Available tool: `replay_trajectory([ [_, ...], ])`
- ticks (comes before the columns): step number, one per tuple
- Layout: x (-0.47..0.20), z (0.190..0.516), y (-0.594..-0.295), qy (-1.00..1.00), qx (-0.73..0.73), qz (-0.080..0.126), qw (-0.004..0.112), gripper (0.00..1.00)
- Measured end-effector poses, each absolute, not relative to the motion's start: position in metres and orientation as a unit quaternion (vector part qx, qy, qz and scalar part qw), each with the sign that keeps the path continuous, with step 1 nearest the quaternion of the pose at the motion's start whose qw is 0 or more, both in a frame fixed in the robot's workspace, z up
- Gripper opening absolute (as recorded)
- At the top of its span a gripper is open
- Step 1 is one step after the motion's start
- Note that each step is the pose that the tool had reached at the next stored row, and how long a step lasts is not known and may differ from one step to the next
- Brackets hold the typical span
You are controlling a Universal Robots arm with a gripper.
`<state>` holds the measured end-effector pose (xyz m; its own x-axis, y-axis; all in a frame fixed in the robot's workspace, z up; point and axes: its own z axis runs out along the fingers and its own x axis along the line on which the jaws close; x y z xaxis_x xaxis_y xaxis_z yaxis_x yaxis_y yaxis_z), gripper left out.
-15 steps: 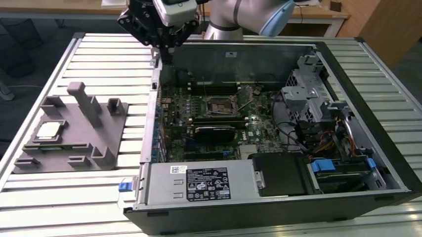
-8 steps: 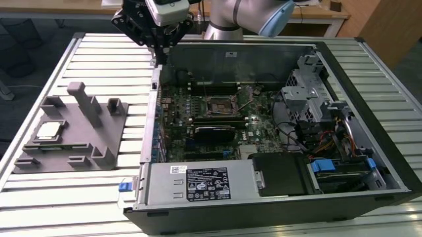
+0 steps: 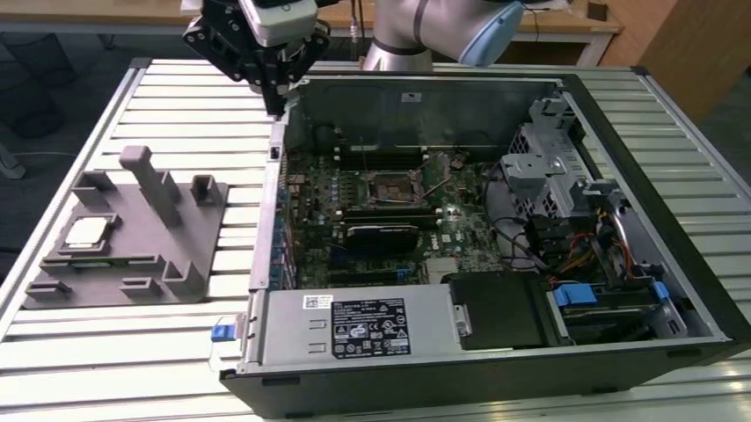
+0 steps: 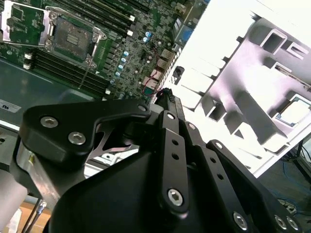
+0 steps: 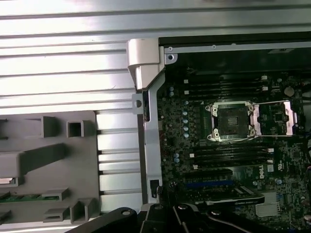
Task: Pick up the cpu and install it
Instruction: 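Reach for the cpu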
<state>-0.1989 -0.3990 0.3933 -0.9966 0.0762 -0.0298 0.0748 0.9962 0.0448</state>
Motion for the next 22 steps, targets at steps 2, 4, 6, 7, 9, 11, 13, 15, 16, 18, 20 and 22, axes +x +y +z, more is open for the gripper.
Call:
replay_trajectory([
  [2, -0.202, 0.393, -0.399, 0.999, 0.038, 0.022, 0.016, 0.11],
  [4, -0.206, 0.393, -0.399, 0.999, 0.038, 0.022, 0.016, 0.11],
  [6, -0.209, 0.393, -0.399, 0.999, 0.038, 0.022, 0.016, 0.11],
  [7, -0.211, 0.393, -0.399, 0.999, 0.038, 0.022, 0.017, 0.11],
  [9, -0.215, 0.393, -0.399, 0.999, 0.038, 0.022, 0.017, 0.11],
  [11, -0.219, 0.393, -0.399, 0.999, 0.038, 0.022, 0.017, 0.11],
  [13, -0.222, 0.393, -0.399, 0.999, 0.038, 0.022, 0.017, 0.11],
  [15, -0.226, 0.393, -0.399, 0.999, 0.038, 0.022, 0.018, 0.11],
  [16, -0.228, 0.393, -0.399, 0.999, 0.038, 0.022, 0.018, 0.11],
  [18, -0.232, 0.393, -0.399, 0.999, 0.038, 0.022, 0.018, 0.11],
  [20, -0.236, 0.393, -0.399, 0.999, 0.038, 0.022, 0.018, 0.11],
  [22, -0.239, 0.393, -0.399, 0.999, 0.038, 0.022, 0.019, 0.11],
])
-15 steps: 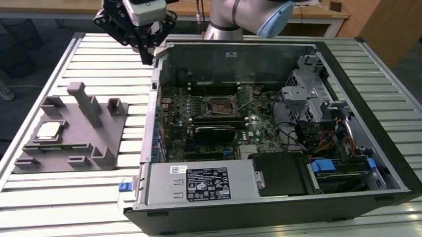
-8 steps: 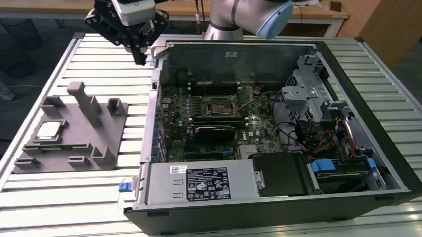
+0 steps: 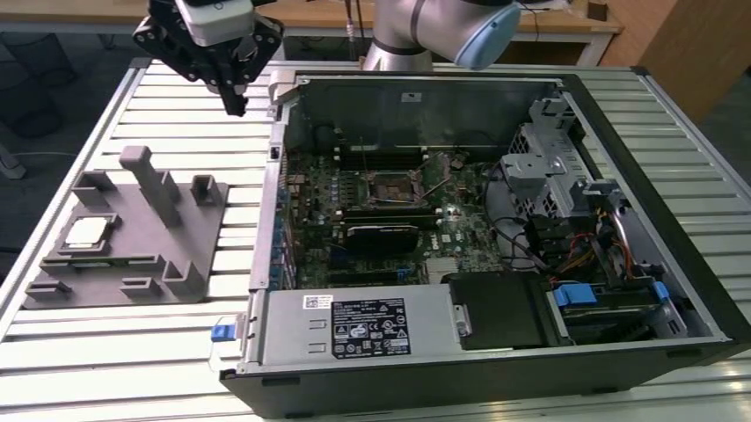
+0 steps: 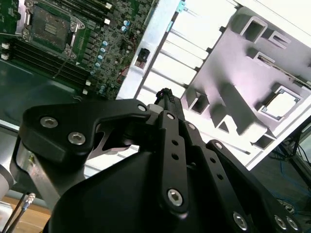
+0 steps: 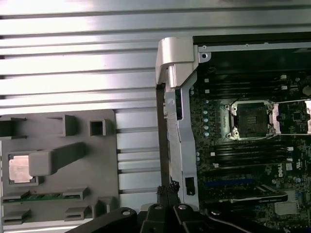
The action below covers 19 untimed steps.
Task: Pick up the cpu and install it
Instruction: 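Reach for the cpu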
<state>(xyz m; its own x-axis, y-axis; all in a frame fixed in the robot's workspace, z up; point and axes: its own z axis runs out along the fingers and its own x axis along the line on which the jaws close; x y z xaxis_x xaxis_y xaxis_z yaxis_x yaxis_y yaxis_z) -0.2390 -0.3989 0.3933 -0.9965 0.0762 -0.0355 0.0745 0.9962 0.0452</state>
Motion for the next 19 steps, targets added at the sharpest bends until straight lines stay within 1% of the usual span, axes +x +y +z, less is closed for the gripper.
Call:
replay_trajectory([
  [19, -0.269, 0.393, -0.399, 0.999, 0.038, 0.022, 0.02, 0.11],
])
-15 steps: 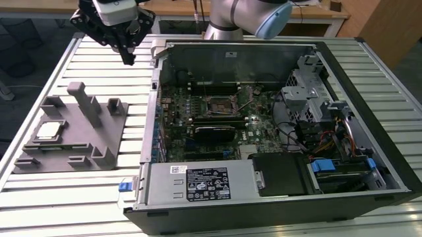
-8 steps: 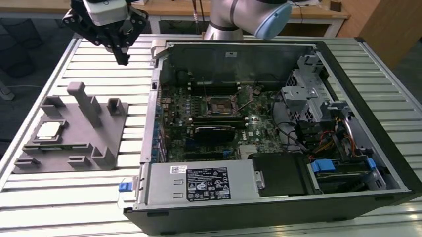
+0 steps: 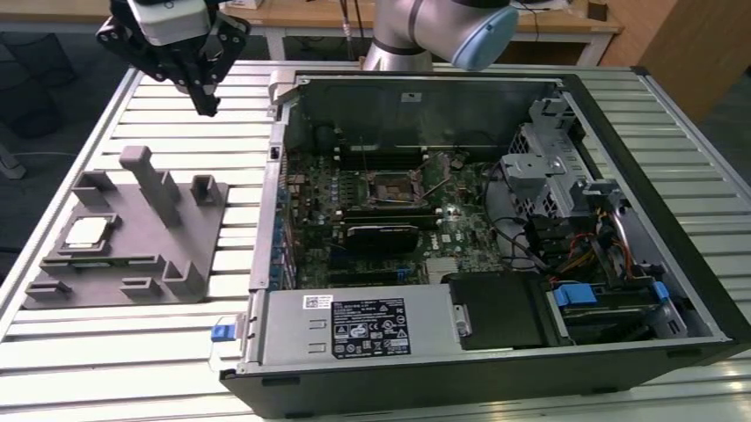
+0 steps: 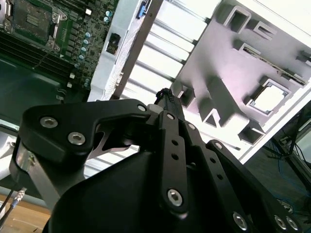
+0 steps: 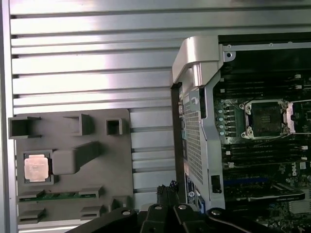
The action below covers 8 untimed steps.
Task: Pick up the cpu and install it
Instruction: 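Reach for the cpu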
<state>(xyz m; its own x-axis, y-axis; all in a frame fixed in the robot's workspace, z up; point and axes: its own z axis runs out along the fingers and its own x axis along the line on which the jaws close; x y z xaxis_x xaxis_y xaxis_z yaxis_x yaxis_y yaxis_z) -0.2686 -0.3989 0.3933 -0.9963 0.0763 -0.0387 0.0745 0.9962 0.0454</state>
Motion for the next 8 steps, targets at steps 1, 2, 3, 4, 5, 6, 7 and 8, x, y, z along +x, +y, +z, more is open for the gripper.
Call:
replay_trajectory([
  [1, -0.27, 0.393, -0.399, 0.999, 0.038, 0.022, 0.02, 0.11],
  [2, -0.272, 0.393, -0.399, 0.999, 0.038, 0.022, 0.02, 0.11],
  [3, -0.273, 0.393, -0.399, 0.999, 0.038, 0.022, 0.02, 0.11],
  [4, -0.275, 0.393, -0.399, 0.999, 0.038, 0.022, 0.02, 0.11],
  [5, -0.276, 0.393, -0.399, 0.999, 0.038, 0.022, 0.02, 0.11],
  [6, -0.278, 0.393, -0.399, 0.999, 0.038, 0.022, 0.02, 0.11],
  [7, -0.28, 0.393, -0.399, 0.999, 0.038, 0.022, 0.02, 0.11],
  [8, -0.281, 0.393, -0.399, 0.999, 0.038, 0.022, 0.02, 0.11],
])
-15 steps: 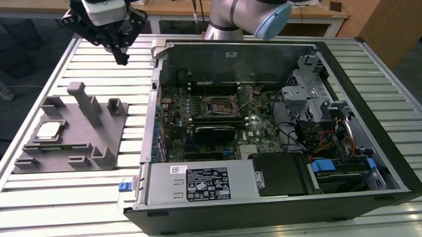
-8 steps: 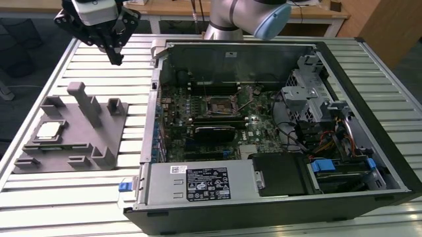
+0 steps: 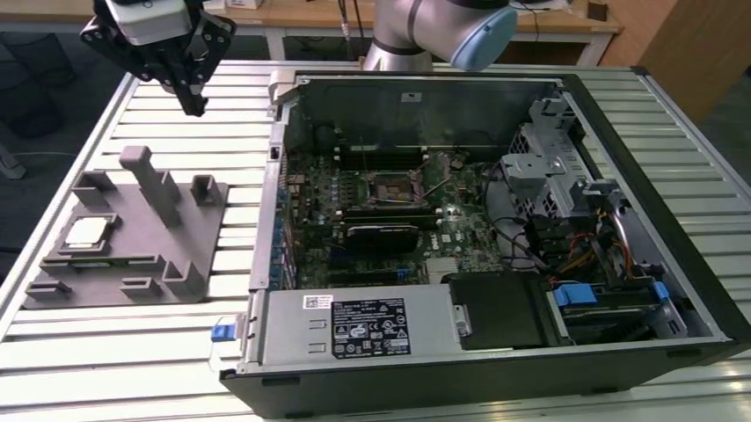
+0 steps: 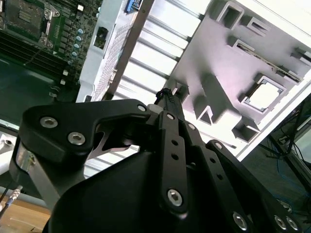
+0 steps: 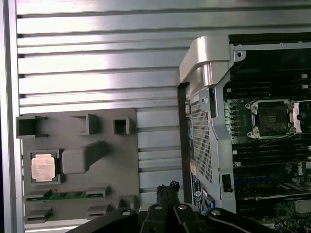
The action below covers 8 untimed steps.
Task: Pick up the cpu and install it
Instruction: 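Reach for the cpu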
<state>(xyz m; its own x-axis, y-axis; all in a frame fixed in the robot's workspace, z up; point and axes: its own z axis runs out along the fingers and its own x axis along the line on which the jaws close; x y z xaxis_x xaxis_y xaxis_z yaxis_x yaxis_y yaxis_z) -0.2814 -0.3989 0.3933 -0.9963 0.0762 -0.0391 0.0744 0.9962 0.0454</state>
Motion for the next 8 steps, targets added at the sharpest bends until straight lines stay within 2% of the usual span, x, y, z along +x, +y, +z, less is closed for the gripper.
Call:
replay_trajectory([
  [8, -0.297, 0.393, -0.399, 0.999, 0.038, 0.022, 0.021, 0.11],
])
